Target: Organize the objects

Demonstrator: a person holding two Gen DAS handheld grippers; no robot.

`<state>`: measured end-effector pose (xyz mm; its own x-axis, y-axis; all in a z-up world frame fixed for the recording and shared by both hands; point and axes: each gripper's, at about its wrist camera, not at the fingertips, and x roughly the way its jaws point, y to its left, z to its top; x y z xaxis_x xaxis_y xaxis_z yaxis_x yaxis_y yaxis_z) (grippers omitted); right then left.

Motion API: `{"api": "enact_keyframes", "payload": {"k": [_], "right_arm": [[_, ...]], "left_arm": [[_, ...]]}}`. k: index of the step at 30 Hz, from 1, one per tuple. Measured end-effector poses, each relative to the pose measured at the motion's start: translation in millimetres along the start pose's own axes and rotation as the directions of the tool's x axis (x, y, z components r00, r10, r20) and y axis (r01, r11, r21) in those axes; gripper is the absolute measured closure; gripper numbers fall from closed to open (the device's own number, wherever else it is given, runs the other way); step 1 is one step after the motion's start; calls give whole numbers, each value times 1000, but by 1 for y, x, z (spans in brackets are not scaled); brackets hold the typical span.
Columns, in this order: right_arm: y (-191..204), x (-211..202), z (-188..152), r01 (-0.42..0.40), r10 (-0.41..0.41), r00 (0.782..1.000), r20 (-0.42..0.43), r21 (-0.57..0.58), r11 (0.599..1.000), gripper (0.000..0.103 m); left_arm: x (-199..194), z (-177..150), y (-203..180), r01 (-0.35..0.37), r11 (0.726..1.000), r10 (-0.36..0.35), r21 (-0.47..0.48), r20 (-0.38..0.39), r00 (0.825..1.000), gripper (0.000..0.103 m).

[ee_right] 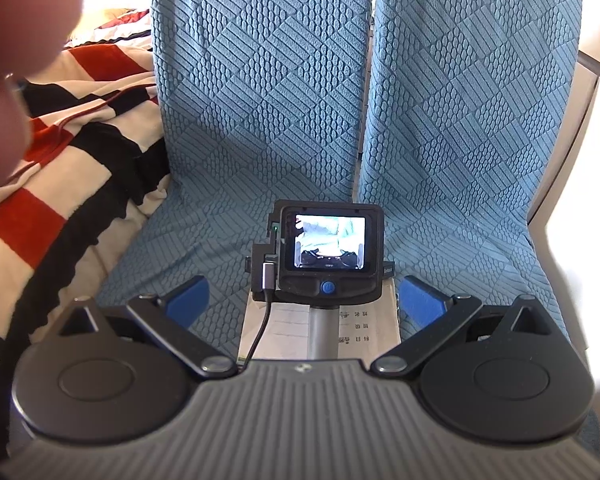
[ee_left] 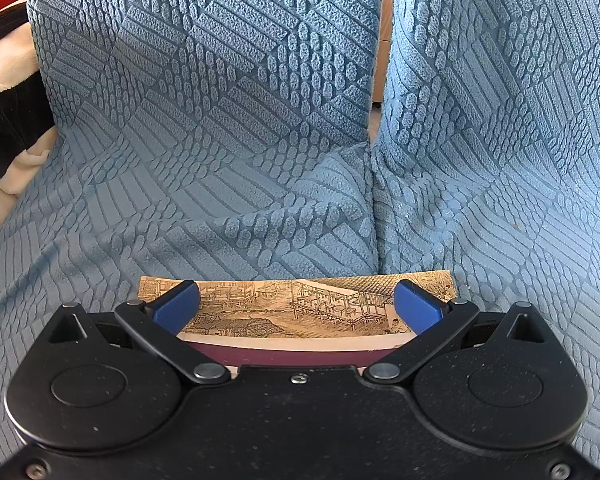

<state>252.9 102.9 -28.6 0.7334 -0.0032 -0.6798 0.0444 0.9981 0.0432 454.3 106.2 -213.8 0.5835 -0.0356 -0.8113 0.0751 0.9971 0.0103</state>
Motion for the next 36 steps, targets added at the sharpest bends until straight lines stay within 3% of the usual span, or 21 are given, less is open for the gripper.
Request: {"api": "enact_keyframes", "payload": {"k": [36], "right_arm": [[-5,5,0,2,-1,1000,-24,36,999,0]], "left_arm": [[0,0,0,1,1000,-1,0,0,1000,0]]}}
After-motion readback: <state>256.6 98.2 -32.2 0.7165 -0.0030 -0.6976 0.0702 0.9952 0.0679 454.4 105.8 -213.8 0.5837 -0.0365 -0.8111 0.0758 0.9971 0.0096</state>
